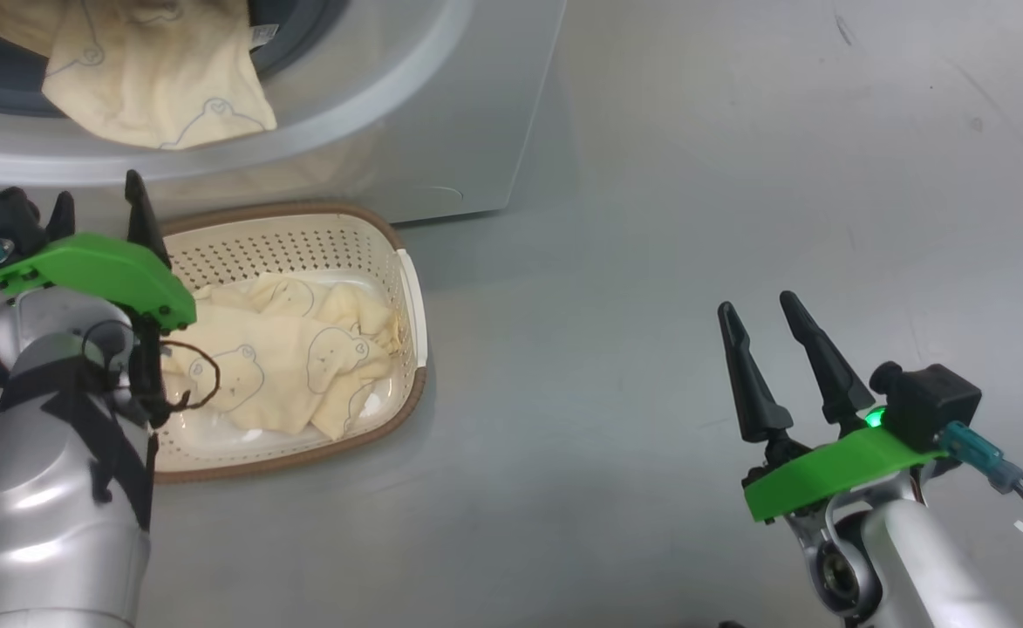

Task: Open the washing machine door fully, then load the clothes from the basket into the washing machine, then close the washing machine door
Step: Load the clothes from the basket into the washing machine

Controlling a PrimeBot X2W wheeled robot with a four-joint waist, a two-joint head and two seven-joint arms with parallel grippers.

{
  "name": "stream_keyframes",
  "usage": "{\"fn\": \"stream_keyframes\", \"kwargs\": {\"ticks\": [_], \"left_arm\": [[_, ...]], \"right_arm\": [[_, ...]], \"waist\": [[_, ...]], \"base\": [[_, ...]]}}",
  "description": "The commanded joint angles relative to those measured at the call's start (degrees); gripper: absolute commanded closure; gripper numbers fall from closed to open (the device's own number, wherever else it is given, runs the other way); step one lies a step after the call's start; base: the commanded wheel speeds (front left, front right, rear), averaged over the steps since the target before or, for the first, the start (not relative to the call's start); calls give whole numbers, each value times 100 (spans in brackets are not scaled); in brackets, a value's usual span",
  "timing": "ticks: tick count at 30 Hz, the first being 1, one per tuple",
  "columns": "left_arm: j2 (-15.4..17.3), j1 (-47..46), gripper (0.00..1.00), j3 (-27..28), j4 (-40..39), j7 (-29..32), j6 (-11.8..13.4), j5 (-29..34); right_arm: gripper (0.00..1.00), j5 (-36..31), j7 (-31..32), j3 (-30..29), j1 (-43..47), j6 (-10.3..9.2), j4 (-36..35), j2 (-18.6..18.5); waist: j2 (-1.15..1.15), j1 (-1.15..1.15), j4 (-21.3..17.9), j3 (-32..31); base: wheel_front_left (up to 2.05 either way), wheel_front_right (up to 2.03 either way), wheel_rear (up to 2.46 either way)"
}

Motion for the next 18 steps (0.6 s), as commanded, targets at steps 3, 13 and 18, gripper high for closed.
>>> {"fn": "stream_keyframes", "kwargs": {"ticks": [3,13,18], "left_arm": [[278,-412,0,234,173,28,-77,-162],[195,-1105,0,225,856,-55,-266,-388],[194,-1343,0,163,1110,-161,-289,-388]], "right_arm": [[0,35,-37,129,-119,-16,-145,-16],[0,46,-37,196,-211,-16,-123,-22],[0,49,-37,223,-250,-16,-121,-26]], "waist": [[0,-1,-78,90],[0,-1,-163,274],[0,-1,-210,343]], "base": [[0,0,0],[0,0,0],[0,0,0]]}}
